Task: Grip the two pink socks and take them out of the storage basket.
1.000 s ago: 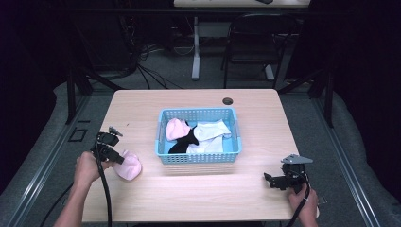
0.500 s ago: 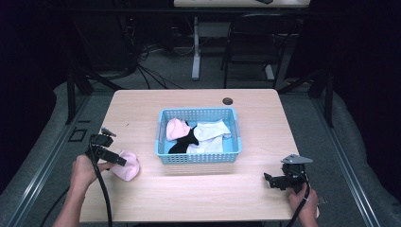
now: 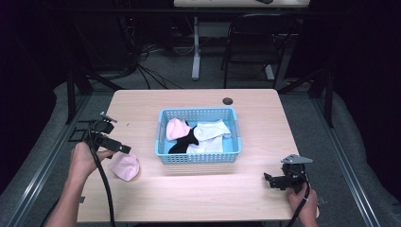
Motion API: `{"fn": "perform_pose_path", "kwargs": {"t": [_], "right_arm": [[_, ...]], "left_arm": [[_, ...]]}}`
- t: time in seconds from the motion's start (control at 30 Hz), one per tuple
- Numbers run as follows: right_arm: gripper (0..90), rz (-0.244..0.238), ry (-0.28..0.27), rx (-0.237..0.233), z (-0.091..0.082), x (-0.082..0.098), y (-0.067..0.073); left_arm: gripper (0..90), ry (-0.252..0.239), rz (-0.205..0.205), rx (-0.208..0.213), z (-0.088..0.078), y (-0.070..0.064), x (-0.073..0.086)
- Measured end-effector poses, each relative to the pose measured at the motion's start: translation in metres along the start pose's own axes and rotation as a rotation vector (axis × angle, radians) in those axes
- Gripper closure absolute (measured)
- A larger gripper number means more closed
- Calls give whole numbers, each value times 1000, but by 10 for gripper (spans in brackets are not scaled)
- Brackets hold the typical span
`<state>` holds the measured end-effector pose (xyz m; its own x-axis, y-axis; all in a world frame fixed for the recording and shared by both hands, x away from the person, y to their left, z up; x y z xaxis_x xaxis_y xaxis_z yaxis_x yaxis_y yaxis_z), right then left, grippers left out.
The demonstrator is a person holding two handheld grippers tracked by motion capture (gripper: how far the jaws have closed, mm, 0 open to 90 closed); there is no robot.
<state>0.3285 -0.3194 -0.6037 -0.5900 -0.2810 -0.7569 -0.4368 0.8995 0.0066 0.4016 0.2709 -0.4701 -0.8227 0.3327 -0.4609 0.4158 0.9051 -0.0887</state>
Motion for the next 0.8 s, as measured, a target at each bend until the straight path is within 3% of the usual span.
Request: {"fn": "perform_pose_path", "kwargs": {"t": [0.4, 0.57, 0.8], "right_arm": [[0, 0, 0, 0, 0, 0, 0], [0, 0, 1, 0, 0, 0, 0], [0, 0, 1, 0, 0, 0, 0]], "left_arm": [[0, -47, 116, 6, -11, -43, -50], [0, -33, 163, 20, -4, -61, -68], [0, -31, 191, 51, 14, -82, -91]]}}
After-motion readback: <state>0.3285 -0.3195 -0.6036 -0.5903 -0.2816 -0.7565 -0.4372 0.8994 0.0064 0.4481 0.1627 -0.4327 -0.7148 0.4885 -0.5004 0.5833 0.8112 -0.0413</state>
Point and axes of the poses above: each handheld gripper's, and its own axes: z roughly forward along the jaws, x roughly out of its underside, y roughly to its left, the point moved 2 cm from there along z, roughly forward along the jaws, and after that the axes turned 4 degrees about -y, right-handed, at the moved point
